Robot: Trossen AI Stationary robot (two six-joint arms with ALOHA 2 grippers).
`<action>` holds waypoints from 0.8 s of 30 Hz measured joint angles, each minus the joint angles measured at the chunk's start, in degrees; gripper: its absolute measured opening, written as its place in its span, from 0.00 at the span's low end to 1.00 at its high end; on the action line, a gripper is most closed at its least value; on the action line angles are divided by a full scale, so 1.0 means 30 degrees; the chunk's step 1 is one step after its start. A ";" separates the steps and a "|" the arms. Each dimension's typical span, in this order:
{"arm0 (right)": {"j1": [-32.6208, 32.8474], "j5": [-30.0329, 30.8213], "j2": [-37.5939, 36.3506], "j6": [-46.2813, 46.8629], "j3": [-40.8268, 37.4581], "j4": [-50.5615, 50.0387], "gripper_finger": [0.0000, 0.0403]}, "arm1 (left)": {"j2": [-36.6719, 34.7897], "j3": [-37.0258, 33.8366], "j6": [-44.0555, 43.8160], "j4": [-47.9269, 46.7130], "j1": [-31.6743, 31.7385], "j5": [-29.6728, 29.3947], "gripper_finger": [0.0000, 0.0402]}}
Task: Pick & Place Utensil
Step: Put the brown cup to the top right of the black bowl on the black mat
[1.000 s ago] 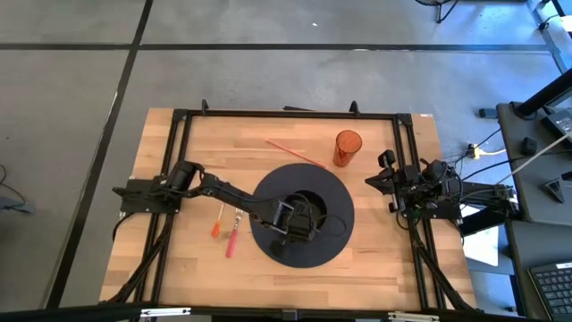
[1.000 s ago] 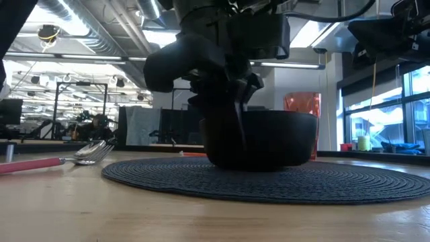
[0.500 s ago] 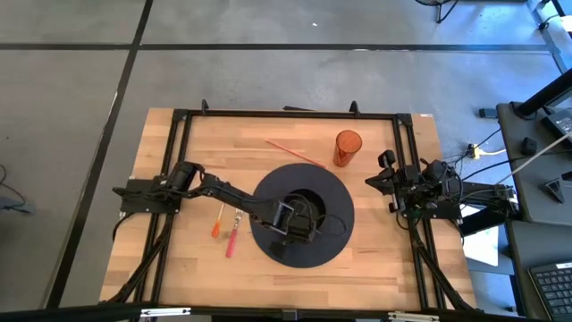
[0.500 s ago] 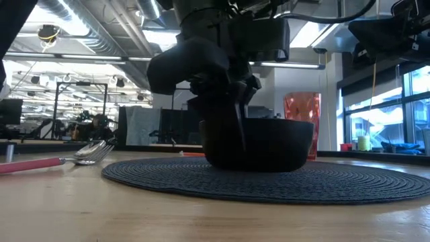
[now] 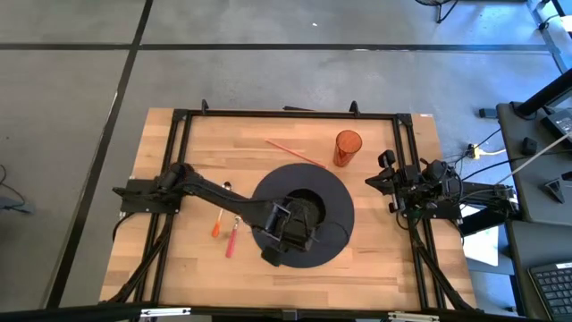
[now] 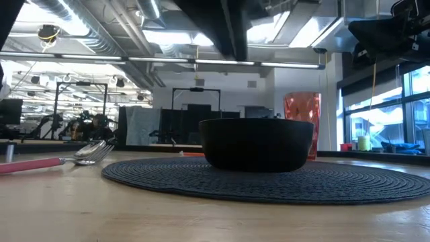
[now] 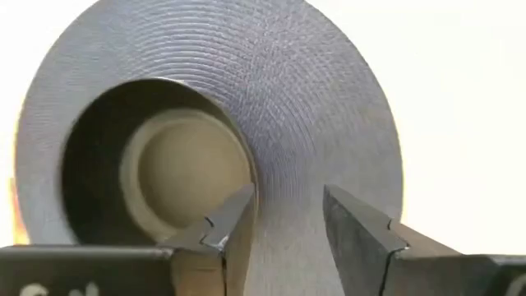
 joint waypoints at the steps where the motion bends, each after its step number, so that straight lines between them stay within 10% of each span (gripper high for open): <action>1: 0.0005 -0.0007 -0.0003 0.0001 0.0000 -0.0013 0.04 | -0.0475 0.0023 0.0052 -0.0368 -0.0155 0.0006 0.35; 8: 0.0000 -0.0006 0.0002 0.0084 0.0000 -0.0084 0.04 | -0.5164 -0.2590 0.1430 0.1476 -0.1198 -0.0231 0.24; 14: 0.0000 0.0005 -0.0001 0.0080 0.0000 -0.0357 0.04 | -1.2375 -1.1324 0.1770 0.8221 -0.0276 -0.0366 0.09; 24: 0.0004 0.0028 -0.0002 0.0007 0.0000 -0.0388 0.04 | -2.3064 -2.7717 0.2374 3.0227 0.2814 -0.5731 0.00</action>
